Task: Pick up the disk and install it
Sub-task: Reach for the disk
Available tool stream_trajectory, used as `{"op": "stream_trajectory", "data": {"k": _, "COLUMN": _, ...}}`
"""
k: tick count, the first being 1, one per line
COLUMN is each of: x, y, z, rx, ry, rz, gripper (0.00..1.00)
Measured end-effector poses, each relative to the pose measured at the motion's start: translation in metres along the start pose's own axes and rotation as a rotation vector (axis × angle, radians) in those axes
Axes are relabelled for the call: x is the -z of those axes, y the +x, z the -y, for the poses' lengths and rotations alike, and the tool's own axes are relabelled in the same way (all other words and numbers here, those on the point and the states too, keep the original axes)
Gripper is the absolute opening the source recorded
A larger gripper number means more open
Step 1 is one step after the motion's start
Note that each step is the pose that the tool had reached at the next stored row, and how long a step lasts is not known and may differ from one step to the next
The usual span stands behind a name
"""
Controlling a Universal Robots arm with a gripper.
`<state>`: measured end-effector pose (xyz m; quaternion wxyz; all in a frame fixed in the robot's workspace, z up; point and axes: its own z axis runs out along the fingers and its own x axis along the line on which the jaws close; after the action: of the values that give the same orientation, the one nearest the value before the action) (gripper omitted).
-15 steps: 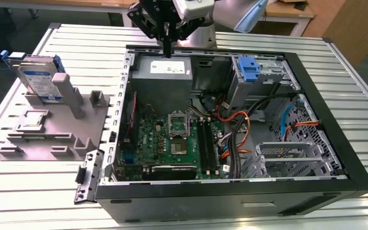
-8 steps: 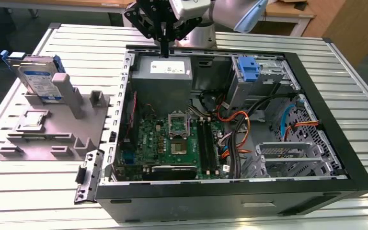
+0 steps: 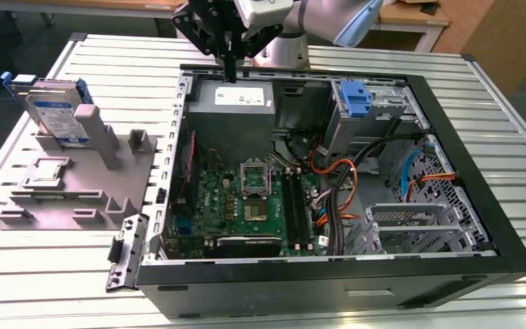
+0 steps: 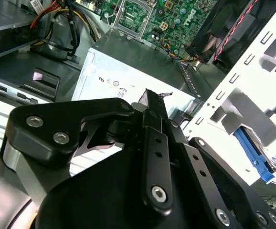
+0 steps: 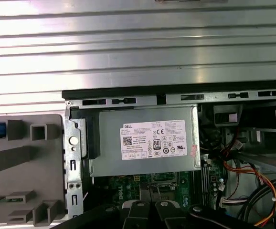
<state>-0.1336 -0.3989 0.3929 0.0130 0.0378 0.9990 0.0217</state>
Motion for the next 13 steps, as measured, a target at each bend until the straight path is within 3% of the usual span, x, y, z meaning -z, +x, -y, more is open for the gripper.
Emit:
{"op": "stream_trajectory", "data": {"k": 5, "x": 0.0, "y": 0.0002, "z": 0.0001, "rx": 0.0, "ry": 0.0, "rz": 0.0, "gripper": 0.1}}
{"op": "stream_trajectory", "data": {"k": 13, "x": 0.0001, "y": 0.0063, "z": 0.0002, "rx": 0.0, "ry": 0.0, "rz": 0.0, "gripper": 0.1}}
